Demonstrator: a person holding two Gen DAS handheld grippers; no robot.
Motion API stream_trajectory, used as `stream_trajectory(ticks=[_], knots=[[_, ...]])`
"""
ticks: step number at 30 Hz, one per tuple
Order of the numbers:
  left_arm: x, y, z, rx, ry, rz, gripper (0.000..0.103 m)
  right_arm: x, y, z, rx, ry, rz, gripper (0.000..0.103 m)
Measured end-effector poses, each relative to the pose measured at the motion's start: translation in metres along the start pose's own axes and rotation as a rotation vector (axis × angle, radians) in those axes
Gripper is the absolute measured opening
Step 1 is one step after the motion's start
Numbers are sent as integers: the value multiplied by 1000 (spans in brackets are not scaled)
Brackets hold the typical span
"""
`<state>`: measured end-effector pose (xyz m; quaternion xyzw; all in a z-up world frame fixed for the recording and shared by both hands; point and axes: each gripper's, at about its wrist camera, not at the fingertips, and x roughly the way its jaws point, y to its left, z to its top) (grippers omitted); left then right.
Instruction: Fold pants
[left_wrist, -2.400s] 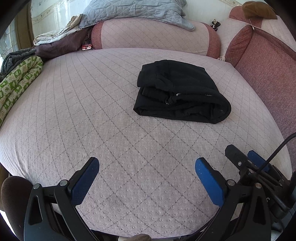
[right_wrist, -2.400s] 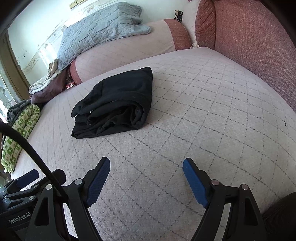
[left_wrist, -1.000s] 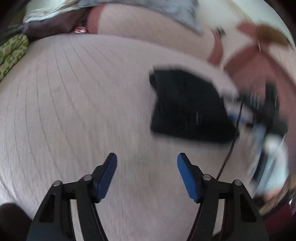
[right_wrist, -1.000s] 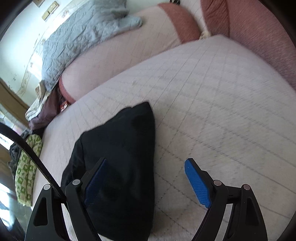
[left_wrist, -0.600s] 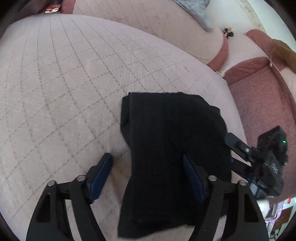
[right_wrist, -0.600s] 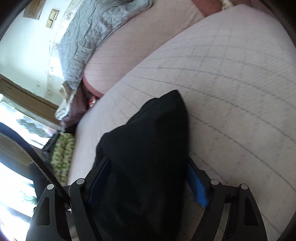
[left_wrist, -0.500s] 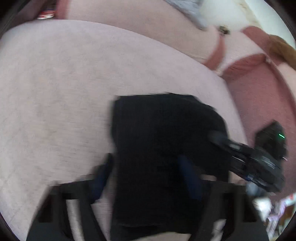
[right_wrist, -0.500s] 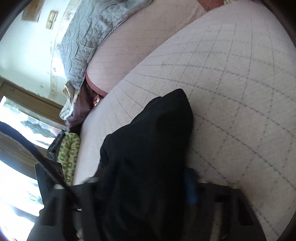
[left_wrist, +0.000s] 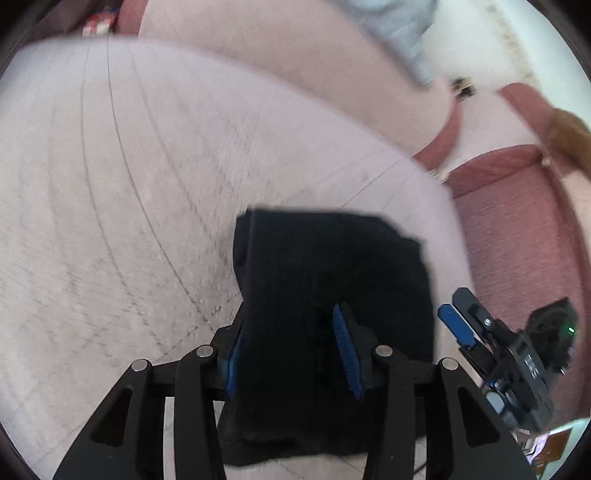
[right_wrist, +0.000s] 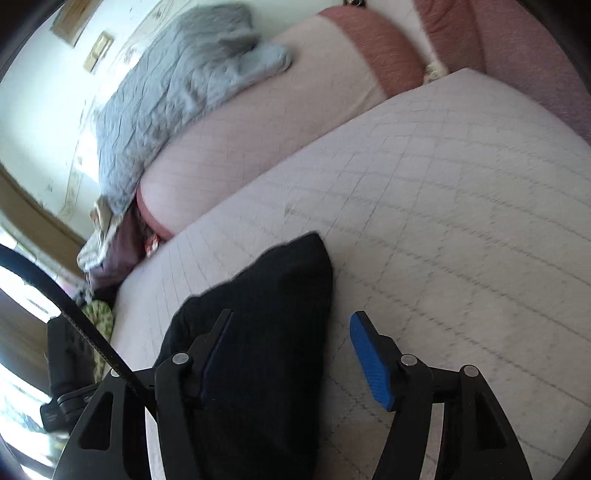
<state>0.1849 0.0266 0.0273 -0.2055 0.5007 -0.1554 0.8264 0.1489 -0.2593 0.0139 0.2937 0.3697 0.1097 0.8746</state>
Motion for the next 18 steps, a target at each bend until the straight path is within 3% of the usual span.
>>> stream_trajectory(ticks=[2, 4, 6, 8, 10, 12, 18], knots=[[-27, -9, 2, 42, -65, -12, 43, -15, 6, 4, 11, -26, 70, 69], [-34, -18, 10, 63, -74, -15, 47, -23, 11, 5, 44, -5, 170, 69], [-25, -25, 20, 72, -66, -6, 48, -21, 10, -3, 125, 66, 291, 69], [-6, -28, 29, 75, -43, 22, 48, -15, 6, -18, 196, 135, 345, 69], [26, -20, 35, 44, 13, 61, 48, -6, 3, -38, 247, 208, 345, 69], [49, -14, 38, 17, 39, 81, 49, -1, 2, -53, 245, 222, 318, 66], [37, -26, 30, 79, 13, 111, 53, 4, 6, -45, 196, 196, 293, 68]])
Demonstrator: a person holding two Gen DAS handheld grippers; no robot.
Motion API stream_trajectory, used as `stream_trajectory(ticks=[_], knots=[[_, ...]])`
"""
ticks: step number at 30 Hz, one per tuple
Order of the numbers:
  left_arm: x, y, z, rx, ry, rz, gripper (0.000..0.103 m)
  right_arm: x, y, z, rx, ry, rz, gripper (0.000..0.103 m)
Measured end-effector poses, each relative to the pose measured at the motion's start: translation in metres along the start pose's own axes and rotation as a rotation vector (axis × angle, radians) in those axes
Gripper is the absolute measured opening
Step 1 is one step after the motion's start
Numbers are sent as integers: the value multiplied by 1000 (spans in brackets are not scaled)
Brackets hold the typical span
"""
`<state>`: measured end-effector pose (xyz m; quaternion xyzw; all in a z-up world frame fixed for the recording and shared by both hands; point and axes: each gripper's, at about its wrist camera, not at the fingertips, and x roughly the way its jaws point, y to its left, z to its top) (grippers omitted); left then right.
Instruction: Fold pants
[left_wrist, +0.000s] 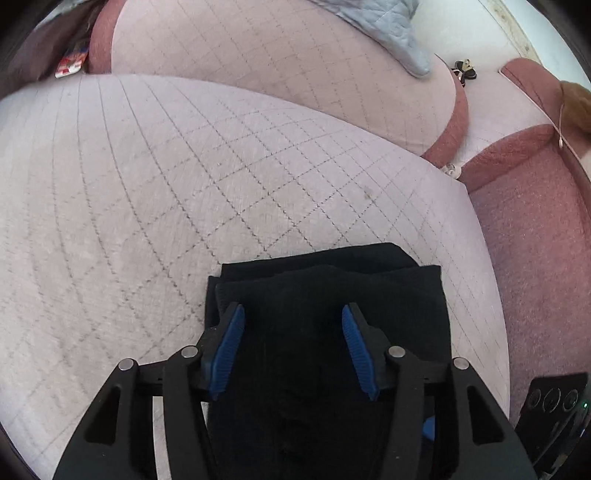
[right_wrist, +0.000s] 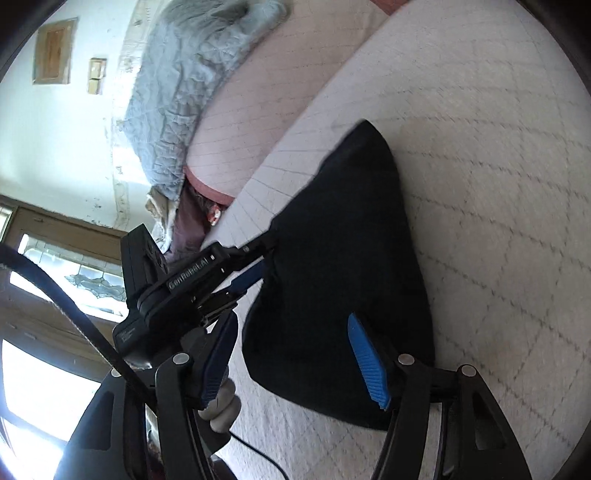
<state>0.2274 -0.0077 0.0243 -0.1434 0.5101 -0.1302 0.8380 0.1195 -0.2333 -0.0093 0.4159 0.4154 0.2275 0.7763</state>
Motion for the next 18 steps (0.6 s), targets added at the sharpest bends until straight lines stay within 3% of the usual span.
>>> stream_trajectory(ticks=[4, 10, 13, 18], knots=[[-54, 7, -15, -21, -65, -23, 53, -16, 24, -6, -146, -68, -77, 70], [-155, 8, -88, 59, -238, 112, 70, -46, 59, -47, -279, -151, -145, 70], [-184, 4, -128, 88, -302, 173, 74, -63, 70, -82, -326, -191, -200, 73], [-210, -8, -196, 149, -420, 334, 88, -78, 59, -138, -358, -173, -300, 75]])
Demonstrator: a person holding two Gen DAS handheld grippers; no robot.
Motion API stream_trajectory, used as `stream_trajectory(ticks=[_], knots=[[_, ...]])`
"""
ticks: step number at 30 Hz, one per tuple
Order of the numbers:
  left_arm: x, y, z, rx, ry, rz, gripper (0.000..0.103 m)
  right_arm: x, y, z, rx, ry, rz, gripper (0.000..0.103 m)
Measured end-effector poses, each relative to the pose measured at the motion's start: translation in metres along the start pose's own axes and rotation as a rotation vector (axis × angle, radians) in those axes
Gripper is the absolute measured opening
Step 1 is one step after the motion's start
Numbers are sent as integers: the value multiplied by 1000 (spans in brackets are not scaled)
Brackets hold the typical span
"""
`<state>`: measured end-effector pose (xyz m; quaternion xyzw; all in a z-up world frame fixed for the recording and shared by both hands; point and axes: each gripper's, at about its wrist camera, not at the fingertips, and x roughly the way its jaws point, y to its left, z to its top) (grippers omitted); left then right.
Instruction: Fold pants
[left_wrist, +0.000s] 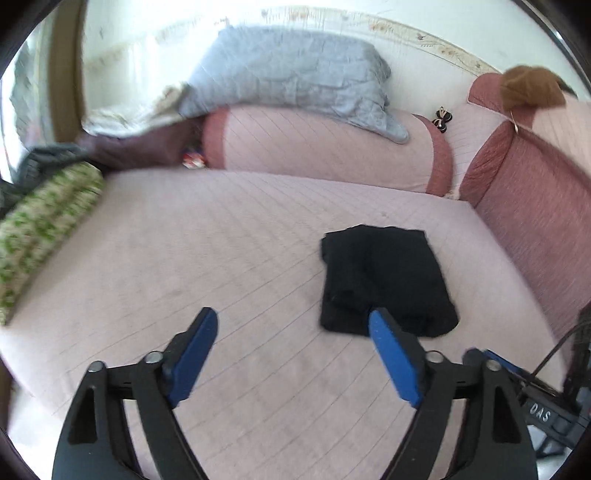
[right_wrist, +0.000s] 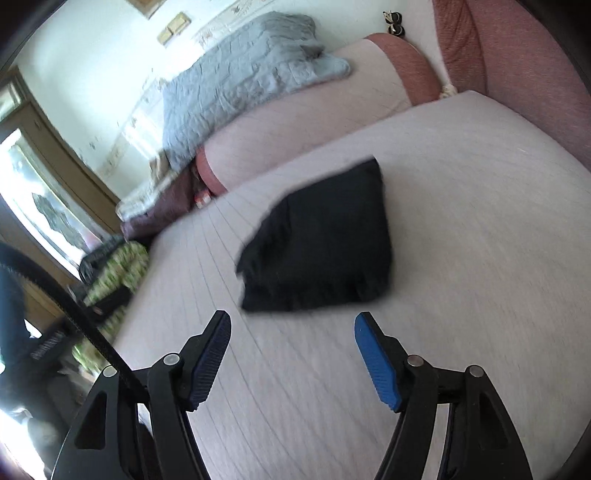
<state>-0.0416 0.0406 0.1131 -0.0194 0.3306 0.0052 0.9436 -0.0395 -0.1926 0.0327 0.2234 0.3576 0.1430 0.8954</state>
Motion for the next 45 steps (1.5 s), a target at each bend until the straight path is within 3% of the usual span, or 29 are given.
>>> stream_trajectory(ticks=[3, 6, 15, 26, 32, 38, 41, 45], knots=[[-19, -12, -22, 46, -66, 96, 98, -12, -2, -30, -70, -14, -108, 76], [-20, -21, -36, 62, -64, 161, 99, -17, -6, -43, -83, -22, -165, 76], [-9, -21, -42, 39, 49, 88, 98, -13, -10, -42, -67, -27, -183, 78], [6, -29, -49, 46, 92, 56, 98, -2, -3, -43, -119, -11, -204, 81], [4, -27, -49, 33, 68, 56, 98, 3, -3, -44, -124, 4, -211, 81], [-26, -22, -43, -16, -98, 124, 101, 3, -1, -45, -136, -4, -212, 82], [-27, -19, -36, -48, -102, 102, 103, 3, 2, -45, -150, -13, -211, 82], [-14, -23, -33, -14, -48, 92, 103, 2, 5, -47, -174, -22, -225, 82]])
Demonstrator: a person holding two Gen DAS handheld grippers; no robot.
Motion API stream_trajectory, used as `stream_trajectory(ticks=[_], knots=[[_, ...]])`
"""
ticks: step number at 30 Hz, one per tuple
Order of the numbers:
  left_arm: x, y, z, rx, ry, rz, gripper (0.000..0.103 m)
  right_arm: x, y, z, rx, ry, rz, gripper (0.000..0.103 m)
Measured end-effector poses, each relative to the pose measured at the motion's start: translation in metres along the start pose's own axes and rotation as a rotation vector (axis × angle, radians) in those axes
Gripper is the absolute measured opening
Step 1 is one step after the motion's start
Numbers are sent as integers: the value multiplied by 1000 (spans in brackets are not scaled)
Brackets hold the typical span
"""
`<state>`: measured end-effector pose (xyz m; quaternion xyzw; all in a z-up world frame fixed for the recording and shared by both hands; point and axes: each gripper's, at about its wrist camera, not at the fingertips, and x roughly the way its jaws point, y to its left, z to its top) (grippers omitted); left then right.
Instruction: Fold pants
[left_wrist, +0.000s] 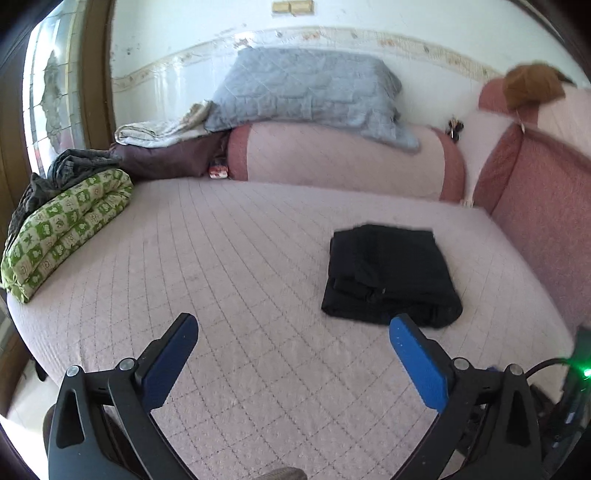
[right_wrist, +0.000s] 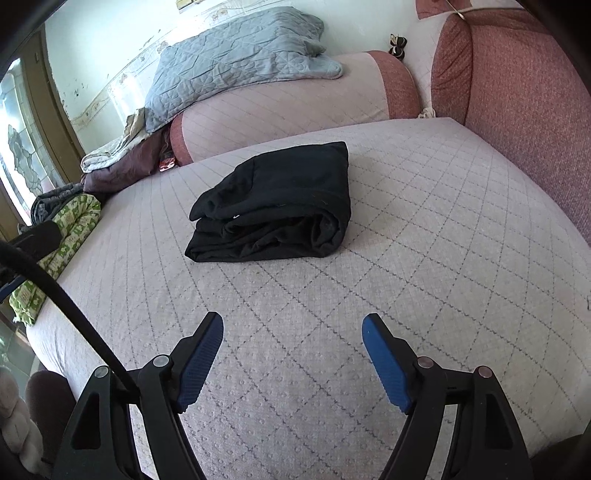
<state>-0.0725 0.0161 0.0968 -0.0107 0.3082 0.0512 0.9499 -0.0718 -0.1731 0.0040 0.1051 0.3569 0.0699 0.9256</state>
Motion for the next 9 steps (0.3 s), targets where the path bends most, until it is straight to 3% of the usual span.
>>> stream_trajectory(ticks=[5, 9], knots=[[20, -15, -12, 104, 99, 32, 103, -3, 1, 2, -14, -27, -17, 85], [23, -11, -21, 80, 152, 9, 103, 1, 3, -1, -20, -11, -14, 85]])
